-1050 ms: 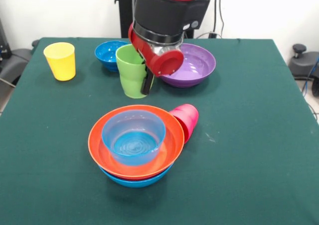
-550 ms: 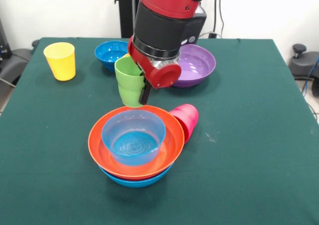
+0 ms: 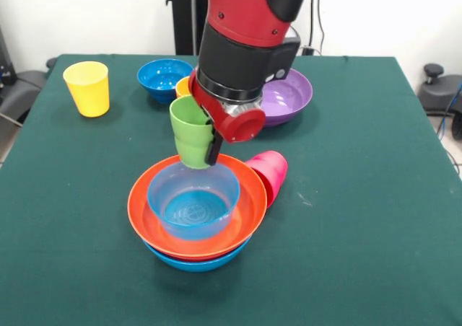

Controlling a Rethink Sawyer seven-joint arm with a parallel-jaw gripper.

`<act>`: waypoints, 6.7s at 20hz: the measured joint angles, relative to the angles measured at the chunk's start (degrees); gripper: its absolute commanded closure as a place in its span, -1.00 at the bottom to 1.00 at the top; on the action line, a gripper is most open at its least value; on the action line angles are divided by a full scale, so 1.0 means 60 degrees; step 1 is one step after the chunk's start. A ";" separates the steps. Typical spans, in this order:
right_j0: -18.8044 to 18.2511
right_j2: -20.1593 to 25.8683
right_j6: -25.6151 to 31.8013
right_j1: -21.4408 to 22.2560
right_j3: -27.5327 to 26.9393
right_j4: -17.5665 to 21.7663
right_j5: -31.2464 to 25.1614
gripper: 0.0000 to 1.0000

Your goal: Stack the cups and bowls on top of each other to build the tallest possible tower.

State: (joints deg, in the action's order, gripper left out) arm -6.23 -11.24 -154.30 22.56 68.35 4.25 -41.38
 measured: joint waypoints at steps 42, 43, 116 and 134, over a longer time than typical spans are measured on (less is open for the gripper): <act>0.0039 0.0232 0.0000 0.0990 -0.0568 -0.0004 -0.2131 1.00; 0.0040 0.0231 0.0000 0.1007 -0.0572 0.0000 -0.2034 1.00; -0.0039 0.0074 0.0000 0.0180 -0.0291 0.0223 0.1895 1.00; -0.0039 0.0077 0.0000 0.0005 -0.0123 0.0223 0.2479 1.00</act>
State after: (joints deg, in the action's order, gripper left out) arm -6.47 -10.78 -154.30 22.59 67.61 5.59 -26.51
